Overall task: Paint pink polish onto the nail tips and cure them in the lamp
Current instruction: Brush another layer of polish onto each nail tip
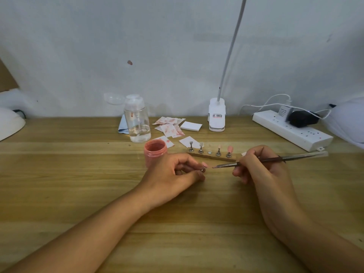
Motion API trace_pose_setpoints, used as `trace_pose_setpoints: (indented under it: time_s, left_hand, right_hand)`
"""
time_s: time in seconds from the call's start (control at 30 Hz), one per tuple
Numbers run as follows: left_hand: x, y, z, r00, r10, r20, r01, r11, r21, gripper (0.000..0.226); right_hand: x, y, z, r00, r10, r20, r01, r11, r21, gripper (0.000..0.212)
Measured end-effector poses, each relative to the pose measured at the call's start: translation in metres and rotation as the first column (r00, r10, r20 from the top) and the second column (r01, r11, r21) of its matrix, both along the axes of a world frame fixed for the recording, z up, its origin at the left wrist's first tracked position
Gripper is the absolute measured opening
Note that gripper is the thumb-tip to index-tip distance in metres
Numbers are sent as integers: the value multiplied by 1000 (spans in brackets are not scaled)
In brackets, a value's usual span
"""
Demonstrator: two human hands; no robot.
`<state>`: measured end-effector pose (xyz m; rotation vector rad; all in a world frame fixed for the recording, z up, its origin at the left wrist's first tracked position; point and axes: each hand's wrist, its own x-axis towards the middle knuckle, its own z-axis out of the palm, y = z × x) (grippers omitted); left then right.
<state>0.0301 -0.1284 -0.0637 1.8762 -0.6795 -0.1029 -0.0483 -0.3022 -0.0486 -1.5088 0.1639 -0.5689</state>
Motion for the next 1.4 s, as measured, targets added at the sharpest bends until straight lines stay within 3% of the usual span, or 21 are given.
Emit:
trace_pose_setpoints:
  time_s: [0.17, 0.33, 0.53, 0.9, 1.07, 1.23, 1.3, 1.4]
  left_hand:
    - [2, 0, -1, 1000, -15, -12, 14, 1000, -9, 13]
    - [1, 1, 1, 999, -13, 51, 14, 1000, -25, 16]
    - [0, 1, 0, 998, -12, 56, 14, 999, -37, 16]
    - [0, 0, 1, 998, -17, 60, 16, 1000, 4, 12]
    - [-1, 0, 1, 999, -7, 38, 7, 1000, 4, 14]
    - [-5, 3, 8, 996, 35, 78, -28, 996, -82, 23]
    - [-6, 2, 10, 994, 42, 96, -30, 992, -120, 23]
    - [-8, 1, 12, 997, -15, 74, 25, 991, -132, 22]
  right_hand:
    - [-3, 0, 3, 998, -20, 53, 20, 1000, -8, 11]
    - [-7, 5, 8, 993, -6, 118, 22, 990, -139, 13]
    - [-6, 1, 6, 998, 68, 13, -68, 998, 0, 15]
    - [-5, 1, 3, 988, 153, -18, -154, 987, -37, 8]
    - [-6, 0, 4, 996, 79, 51, -78, 997, -22, 11]
    - [-9, 4, 7, 984, 72, 160, -43, 983, -180, 16]
    - [-6, 5, 4, 984, 136, 112, -104, 962, -252, 11]
    - [-3, 5, 0, 984, 178, 31, -157, 924, -348, 28]
